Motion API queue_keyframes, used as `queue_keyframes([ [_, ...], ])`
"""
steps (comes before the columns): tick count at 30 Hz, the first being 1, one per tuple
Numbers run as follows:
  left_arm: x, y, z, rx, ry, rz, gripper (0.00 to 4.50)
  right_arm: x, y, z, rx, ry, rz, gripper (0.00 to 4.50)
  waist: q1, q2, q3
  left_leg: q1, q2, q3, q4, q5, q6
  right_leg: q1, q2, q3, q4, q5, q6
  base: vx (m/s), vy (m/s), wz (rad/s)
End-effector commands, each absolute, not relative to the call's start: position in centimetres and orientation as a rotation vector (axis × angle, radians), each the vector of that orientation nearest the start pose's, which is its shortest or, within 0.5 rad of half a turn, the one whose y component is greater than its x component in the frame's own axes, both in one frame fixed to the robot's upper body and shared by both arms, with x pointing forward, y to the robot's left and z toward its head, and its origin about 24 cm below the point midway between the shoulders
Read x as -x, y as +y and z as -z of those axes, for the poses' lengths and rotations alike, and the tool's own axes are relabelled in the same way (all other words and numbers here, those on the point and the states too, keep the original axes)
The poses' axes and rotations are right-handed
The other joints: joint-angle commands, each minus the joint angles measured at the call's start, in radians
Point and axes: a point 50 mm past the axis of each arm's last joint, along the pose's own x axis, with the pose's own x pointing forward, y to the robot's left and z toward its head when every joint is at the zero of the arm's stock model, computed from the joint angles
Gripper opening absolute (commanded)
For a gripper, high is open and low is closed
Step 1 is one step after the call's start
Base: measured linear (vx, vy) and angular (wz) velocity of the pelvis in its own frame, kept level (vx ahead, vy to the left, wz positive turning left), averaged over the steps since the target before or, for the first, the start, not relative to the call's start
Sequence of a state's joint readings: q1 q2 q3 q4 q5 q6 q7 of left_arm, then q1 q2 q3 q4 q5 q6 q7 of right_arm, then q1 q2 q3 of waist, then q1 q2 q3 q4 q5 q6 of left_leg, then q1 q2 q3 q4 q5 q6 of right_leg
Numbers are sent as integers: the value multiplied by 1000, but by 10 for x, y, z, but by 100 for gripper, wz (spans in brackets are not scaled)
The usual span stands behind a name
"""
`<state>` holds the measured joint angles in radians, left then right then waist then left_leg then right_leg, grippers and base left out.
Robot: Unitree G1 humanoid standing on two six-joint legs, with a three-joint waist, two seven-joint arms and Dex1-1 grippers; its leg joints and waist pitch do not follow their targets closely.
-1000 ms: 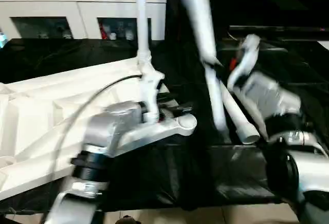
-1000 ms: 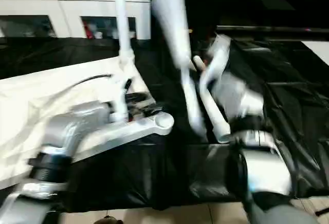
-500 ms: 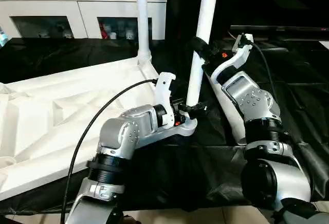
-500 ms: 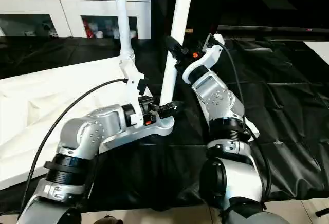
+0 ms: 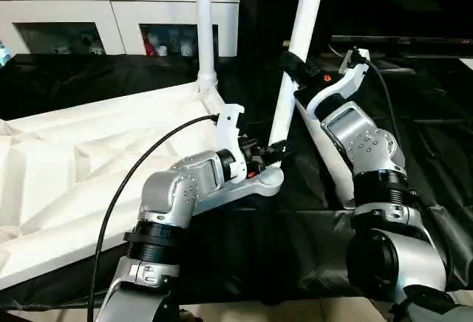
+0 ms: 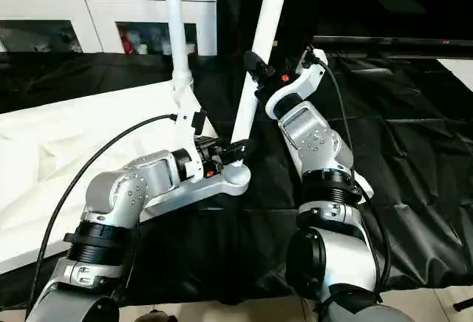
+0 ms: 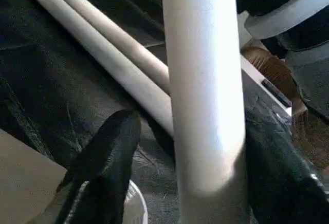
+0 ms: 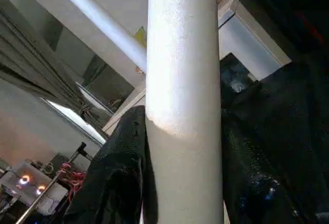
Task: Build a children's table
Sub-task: Insert table leg to table base
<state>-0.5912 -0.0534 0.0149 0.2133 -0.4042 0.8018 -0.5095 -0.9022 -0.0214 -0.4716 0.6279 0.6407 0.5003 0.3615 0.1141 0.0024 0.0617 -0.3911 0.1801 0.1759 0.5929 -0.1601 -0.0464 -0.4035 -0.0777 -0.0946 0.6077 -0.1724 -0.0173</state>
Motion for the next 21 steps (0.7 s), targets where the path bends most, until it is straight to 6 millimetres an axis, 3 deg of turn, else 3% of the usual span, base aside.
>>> queue_keyframes([
  [1,-322,44,-106,438,379,882,260,-389,-127,-160,-897,20,-498,154,1,2,-76,22,49,-16,-72,-216,-6,53,-79,53,-80,-238,-161,0,0,0],
  [11,-322,46,-109,459,361,879,201,-390,-130,-160,-883,23,-477,154,0,4,-76,23,49,-16,-73,-226,-10,52,-78,53,-80,-234,-160,0,0,0],
  [13,-323,48,-109,462,361,874,165,-391,-130,-159,-880,25,-469,154,0,5,-77,23,49,-17,-73,-225,-10,52,-78,53,-80,-232,-160,0,0,0],
  [16,-323,51,-111,474,357,873,149,-391,-130,-159,-902,24,-468,154,0,7,-76,23,49,-17,-73,-232,-13,52,-78,53,-80,-234,-159,0,0,0],
  [17,-323,52,-112,477,354,875,140,-391,-131,-159,-921,20,-472,210,1,7,-77,24,49,-17,-74,-235,-13,52,-78,53,-81,-239,-158,0,0,0],
  [21,-324,56,-114,482,343,870,140,-391,-132,-158,-952,17,-476,230,0,7,-76,24,49,-17,-74,-235,-12,52,-77,53,-80,-232,-160,0,0,0],
])
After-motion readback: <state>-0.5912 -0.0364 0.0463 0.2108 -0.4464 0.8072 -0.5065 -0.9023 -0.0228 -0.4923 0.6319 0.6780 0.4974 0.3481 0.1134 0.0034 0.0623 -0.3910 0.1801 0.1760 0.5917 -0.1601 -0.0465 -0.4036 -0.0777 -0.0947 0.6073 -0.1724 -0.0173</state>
